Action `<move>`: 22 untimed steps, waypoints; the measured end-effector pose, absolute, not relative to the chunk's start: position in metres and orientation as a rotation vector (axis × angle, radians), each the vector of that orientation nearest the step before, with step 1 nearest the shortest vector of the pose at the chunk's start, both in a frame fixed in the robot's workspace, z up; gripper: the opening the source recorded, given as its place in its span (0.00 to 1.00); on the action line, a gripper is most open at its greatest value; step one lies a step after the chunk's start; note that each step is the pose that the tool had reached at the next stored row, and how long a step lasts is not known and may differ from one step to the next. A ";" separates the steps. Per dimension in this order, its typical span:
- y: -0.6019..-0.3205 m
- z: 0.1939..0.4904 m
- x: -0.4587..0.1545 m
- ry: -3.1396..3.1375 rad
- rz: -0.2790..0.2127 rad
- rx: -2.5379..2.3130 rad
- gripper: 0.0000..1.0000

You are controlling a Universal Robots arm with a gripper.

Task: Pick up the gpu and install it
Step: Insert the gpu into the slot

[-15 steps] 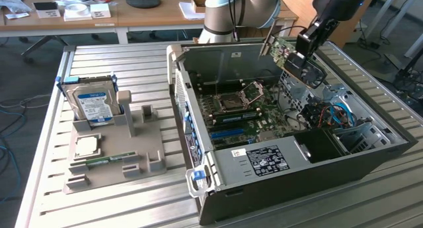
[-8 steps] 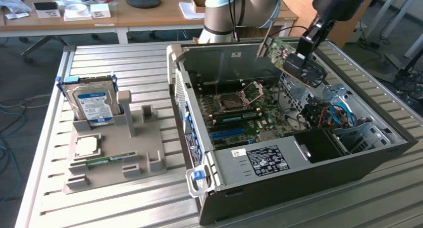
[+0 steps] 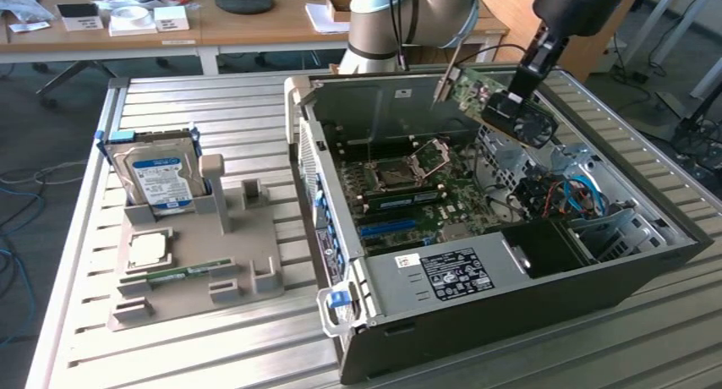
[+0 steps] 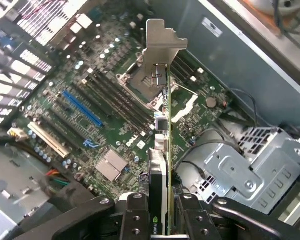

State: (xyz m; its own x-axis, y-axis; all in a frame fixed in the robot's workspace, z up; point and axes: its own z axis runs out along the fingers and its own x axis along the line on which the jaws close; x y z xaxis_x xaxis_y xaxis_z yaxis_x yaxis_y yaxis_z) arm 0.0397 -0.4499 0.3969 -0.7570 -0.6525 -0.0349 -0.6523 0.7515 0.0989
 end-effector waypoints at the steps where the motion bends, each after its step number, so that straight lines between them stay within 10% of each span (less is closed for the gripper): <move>1: -0.450 0.397 0.040 -2.930 -0.165 1.113 0.27; 22: -0.450 0.396 0.038 -2.761 -0.163 1.458 0.27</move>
State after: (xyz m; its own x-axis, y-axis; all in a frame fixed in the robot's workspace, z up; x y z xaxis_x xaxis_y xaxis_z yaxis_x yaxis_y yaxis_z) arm 0.0383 -0.4499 0.3957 -0.5647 -0.8245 -0.0350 -0.8229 0.5594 0.0990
